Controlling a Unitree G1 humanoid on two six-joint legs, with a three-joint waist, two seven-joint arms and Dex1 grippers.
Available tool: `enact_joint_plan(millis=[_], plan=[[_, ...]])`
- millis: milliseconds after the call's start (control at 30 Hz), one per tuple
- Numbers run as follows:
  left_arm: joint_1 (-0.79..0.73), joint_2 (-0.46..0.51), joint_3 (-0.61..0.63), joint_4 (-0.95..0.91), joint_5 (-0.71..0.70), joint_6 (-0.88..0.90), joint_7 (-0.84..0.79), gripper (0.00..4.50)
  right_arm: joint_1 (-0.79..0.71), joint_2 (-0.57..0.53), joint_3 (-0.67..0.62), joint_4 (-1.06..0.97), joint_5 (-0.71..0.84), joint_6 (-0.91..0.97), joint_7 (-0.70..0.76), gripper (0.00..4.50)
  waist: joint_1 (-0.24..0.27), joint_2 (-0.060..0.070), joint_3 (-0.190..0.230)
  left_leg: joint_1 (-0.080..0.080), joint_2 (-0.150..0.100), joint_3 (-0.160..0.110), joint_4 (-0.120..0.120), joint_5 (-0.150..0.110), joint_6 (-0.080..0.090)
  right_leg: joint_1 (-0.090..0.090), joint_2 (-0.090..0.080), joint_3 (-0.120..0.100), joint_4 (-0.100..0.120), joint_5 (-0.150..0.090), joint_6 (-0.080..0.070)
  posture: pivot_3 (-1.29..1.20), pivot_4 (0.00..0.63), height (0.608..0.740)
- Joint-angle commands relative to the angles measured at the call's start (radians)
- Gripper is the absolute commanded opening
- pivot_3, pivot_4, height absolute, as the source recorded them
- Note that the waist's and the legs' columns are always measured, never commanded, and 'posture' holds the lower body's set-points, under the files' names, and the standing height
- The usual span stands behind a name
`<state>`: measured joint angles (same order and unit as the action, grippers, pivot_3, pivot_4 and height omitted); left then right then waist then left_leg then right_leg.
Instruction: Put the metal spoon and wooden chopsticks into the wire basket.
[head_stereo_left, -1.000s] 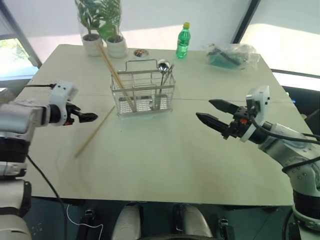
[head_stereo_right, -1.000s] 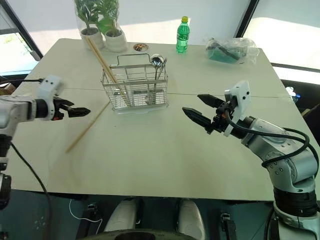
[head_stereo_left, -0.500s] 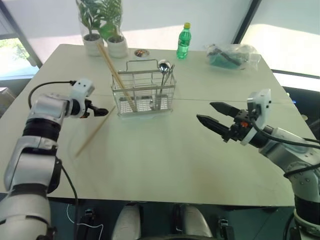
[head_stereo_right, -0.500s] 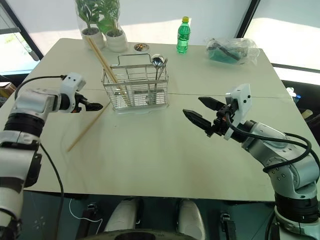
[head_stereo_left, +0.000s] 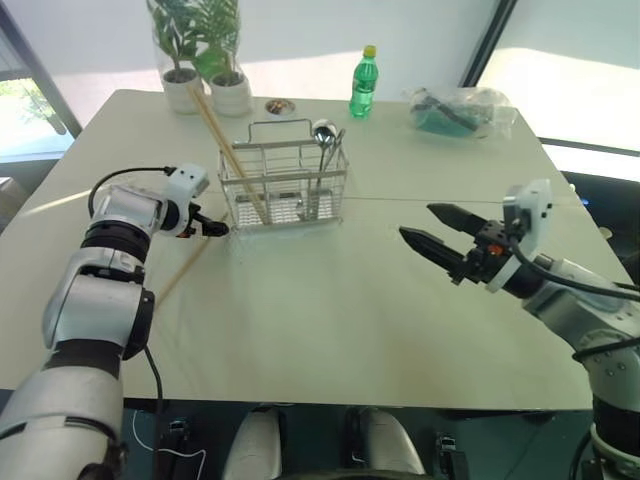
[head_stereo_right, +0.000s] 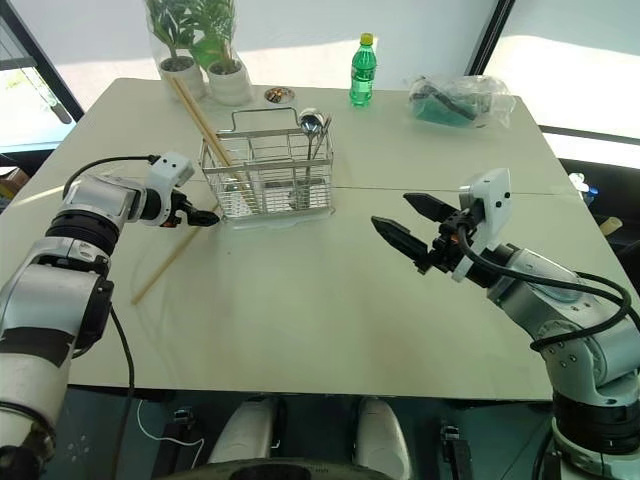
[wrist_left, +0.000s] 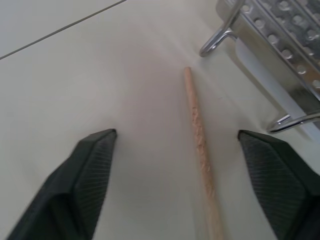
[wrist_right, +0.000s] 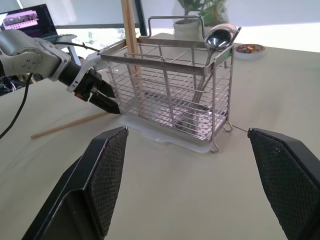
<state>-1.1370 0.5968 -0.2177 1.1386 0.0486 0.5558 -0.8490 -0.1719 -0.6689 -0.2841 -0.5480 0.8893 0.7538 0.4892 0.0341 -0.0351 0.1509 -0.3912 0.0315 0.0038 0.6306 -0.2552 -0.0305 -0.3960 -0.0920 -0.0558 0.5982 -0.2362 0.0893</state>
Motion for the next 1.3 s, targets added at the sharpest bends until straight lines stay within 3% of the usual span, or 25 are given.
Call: enact_joint_plan(millis=[33,167,633,900,1000,1133,1300], plan=[[-0.006,0.006,0.001,0.026,0.035,0.006,-0.006,2.08,-0.007,-0.01,-0.025,-0.037,0.015,-0.008,-0.001,3.98,0.0,0.0,0.0,0.0,0.0,0.0,0.0,0.0,0.0,0.0,0.0,0.0,0.0,0.0,0.0,0.0,0.15,0.717],[-0.005,0.017,0.006,0.034,0.052,0.007,0.017,0.02,0.001,-0.025,-0.02,-0.045,0.027,-0.002,0.031,3.98,0.001,0.0,0.0,0.0,0.0,0.0,0.0,0.0,0.0,0.0,0.0,0.0,0.0,0.0,0.0,0.0,0.15,0.717],[0.023,0.117,0.129,0.028,0.018,0.058,0.115,0.02,0.048,-0.122,0.051,-0.071,-0.045,-0.058,0.233,3.98,-0.033,0.0,-0.001,0.001,0.001,-0.001,0.0,0.0,0.0,0.0,0.001,0.0,0.003,0.0,0.0,0.0,0.15,0.717],[0.054,0.202,0.444,-0.042,-0.174,-0.034,0.319,0.02,0.043,-0.155,0.072,-0.051,-0.088,-0.102,0.329,3.98,-0.02,-0.002,0.0,0.001,0.001,-0.002,0.0,0.0,0.0,0.0,0.0,0.0,0.003,0.0,0.0,0.0,0.15,0.717],[0.086,0.212,0.562,-0.153,-0.255,-0.115,0.352,0.02,0.026,-0.158,0.078,-0.038,-0.098,-0.108,0.352,3.98,-0.018,-0.003,-0.001,0.001,0.001,-0.002,0.001,0.0,0.0,0.001,-0.001,-0.001,0.002,0.0,0.0,0.0,0.15,0.717],[0.108,0.198,0.732,-0.413,-0.432,-0.081,0.34,0.02,0.006,-0.169,0.083,-0.016,-0.118,-0.121,0.391,3.98,-0.021,-0.004,0.0,0.0,0.0,-0.002,0.001,0.0,0.0,0.001,-0.002,-0.001,0.002,0.0,0.001,0.0,0.15,0.717],[0.09,0.156,0.798,-0.697,-0.576,-0.029,0.371,0.02,-0.019,-0.183,0.08,-0.005,-0.119,-0.13,0.431,3.98,-0.022,-0.003,0.0,0.002,0.0,-0.001,0.001,0.0,-0.001,0.003,-0.002,-0.001,0.002,0.001,0.001,0.0,0.15,0.717]])
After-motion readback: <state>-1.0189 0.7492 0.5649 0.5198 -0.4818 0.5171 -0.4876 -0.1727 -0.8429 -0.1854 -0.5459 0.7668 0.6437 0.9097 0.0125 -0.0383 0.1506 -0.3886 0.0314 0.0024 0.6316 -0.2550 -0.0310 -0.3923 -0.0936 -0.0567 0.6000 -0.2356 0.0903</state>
